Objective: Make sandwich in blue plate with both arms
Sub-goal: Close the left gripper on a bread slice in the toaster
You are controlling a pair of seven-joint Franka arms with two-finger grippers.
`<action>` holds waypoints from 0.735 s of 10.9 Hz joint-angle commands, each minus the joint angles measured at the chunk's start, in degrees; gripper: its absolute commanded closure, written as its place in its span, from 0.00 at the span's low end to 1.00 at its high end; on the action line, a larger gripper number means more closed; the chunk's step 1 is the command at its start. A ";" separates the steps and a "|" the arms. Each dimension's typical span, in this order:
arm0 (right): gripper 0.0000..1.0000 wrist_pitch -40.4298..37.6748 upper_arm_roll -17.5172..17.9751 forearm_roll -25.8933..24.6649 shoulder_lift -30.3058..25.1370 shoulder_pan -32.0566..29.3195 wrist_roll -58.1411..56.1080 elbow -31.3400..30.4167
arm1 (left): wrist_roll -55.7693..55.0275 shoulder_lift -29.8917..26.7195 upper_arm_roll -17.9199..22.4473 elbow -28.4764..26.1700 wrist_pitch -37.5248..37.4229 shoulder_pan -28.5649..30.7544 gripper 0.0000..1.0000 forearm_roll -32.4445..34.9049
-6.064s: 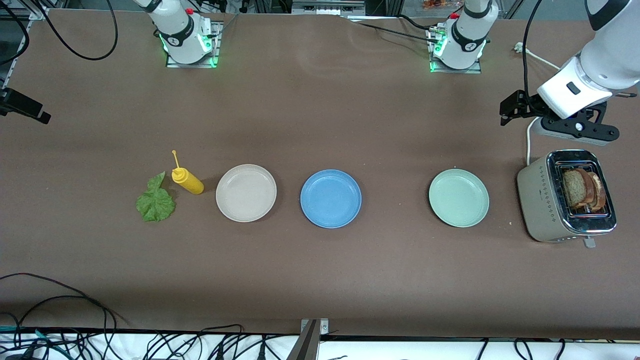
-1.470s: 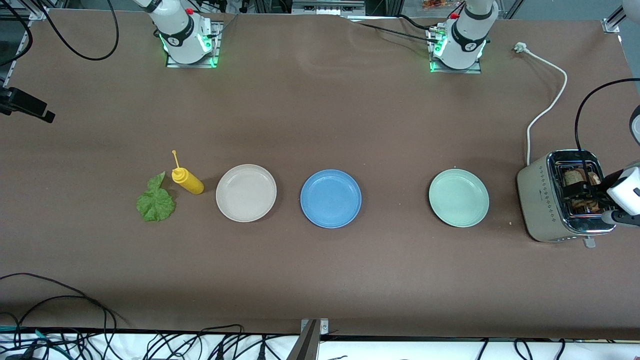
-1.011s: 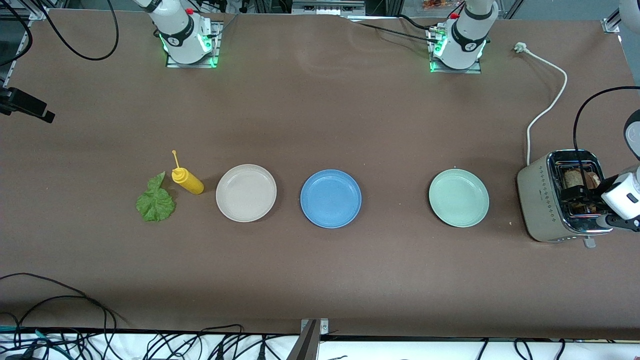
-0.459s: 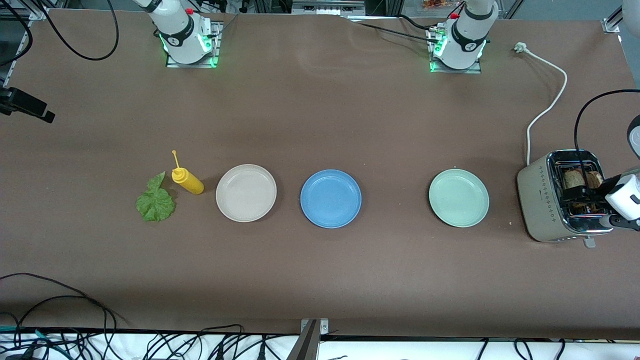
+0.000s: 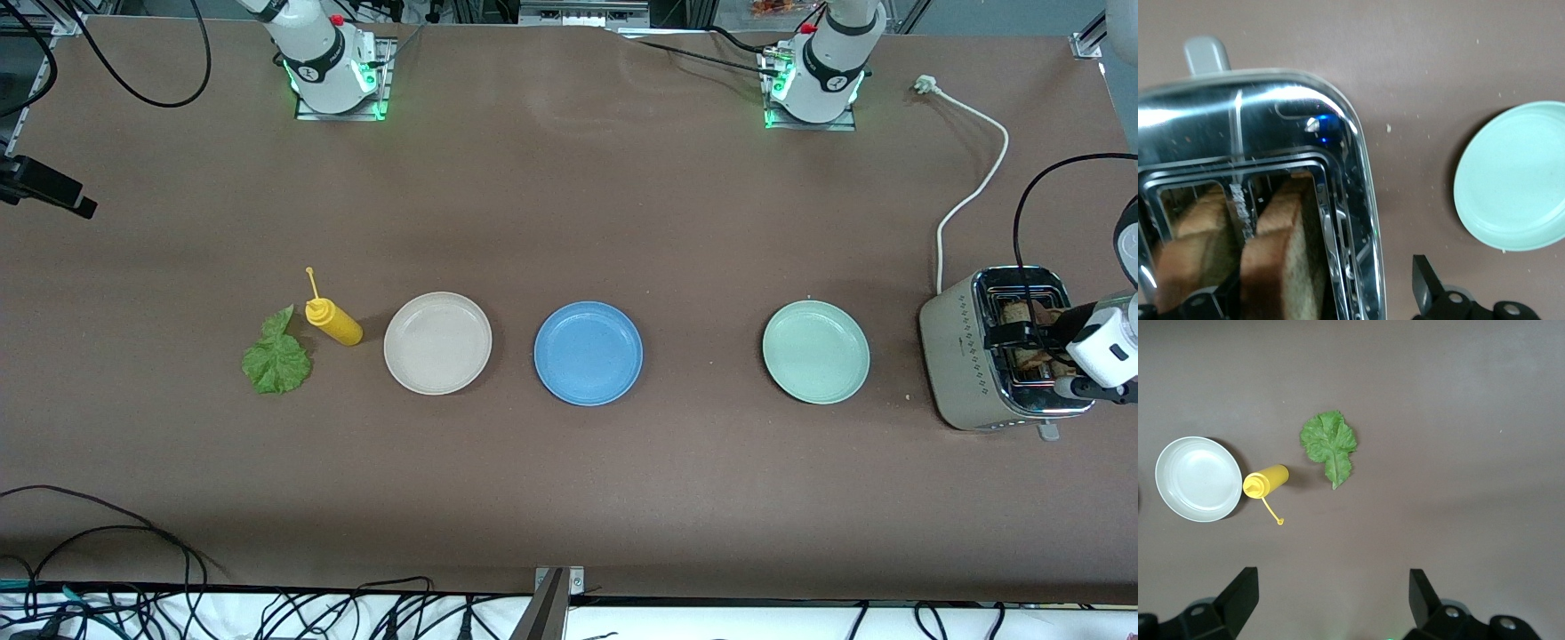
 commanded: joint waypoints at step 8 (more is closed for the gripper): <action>0.00 -0.97 -0.10 0.86 0.21 -0.03 -0.53 1.09 | -0.31 -2.25 0.07 0.55 -7.24 2.25 1.00 0.00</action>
